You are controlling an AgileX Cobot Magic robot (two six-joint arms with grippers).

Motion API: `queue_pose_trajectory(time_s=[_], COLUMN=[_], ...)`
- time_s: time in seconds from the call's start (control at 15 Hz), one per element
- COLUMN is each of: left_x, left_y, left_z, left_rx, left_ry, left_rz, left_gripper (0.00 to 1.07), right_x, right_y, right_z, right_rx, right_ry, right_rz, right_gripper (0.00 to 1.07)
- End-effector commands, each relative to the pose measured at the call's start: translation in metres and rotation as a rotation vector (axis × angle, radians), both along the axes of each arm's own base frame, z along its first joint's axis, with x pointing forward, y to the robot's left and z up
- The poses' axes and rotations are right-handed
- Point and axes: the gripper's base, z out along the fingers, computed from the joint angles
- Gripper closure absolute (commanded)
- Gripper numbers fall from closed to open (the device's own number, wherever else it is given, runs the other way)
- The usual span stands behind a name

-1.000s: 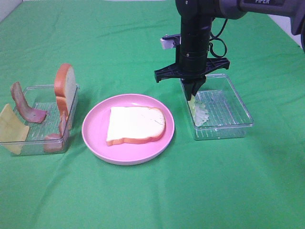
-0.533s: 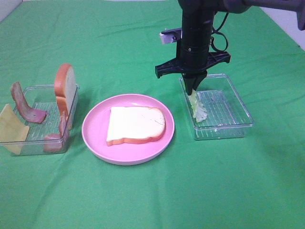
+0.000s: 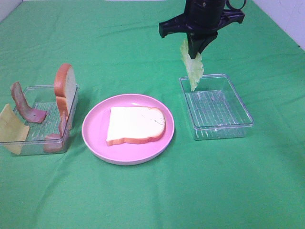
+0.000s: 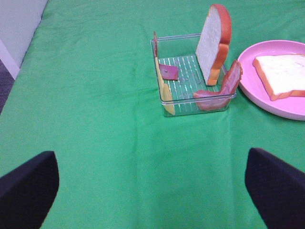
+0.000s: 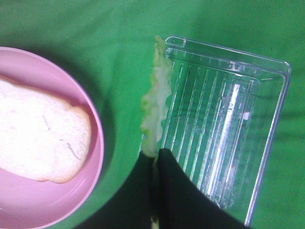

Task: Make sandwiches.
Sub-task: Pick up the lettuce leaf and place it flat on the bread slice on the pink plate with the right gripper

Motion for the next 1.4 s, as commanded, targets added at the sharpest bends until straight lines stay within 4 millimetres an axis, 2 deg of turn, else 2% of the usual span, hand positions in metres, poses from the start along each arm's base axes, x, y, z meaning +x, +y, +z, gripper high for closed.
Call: queue_pose_trajectory(time_s=[0.07, 0.33, 0.67, 0.73, 0.8, 1.0, 1.2, 1.4], left_x=[-0.002, -0.002, -0.002, -0.002, -0.002, -0.002, -0.002, -0.002], left_y=[-0.001, -0.001, -0.001, -0.001, -0.001, -0.001, -0.001, -0.001], left_z=[0.000, 0.000, 0.000, 0.000, 0.000, 0.000, 0.000, 0.000], left_rx=[-0.010, -0.010, -0.010, -0.010, -0.010, -0.010, -0.010, -0.010], left_ry=[-0.017, -0.017, -0.017, -0.017, -0.017, -0.017, -0.017, -0.017], left_rz=[-0.002, -0.002, -0.002, -0.002, -0.002, -0.002, -0.002, -0.002], left_gripper=[0.06, 0.06, 0.06, 0.06, 0.06, 0.06, 0.06, 0.06], right_x=[-0.017, -0.027, -0.053, -0.059, -0.072, -0.084, -0.080, -0.069], right_y=[0.001, 0.021, 0.073, 0.085, 0.112, 0.142, 0.151, 0.146], right_z=[0.012, 0.011, 0.009, 0.006, -0.005, -0.030, -0.047, -0.061], right_rx=[0.032, 0.150, 0.159, 0.160, 0.165, 0.212, 0.242, 0.128], right_ry=[0.105, 0.165, 0.129, 0.124, 0.133, 0.169, 0.168, 0.107], right_rz=[0.021, 0.088, 0.224, 0.254, 0.321, 0.428, 0.460, 0.481], right_gripper=[1.07, 1.07, 1.07, 1.07, 1.07, 1.07, 1.07, 1.07])
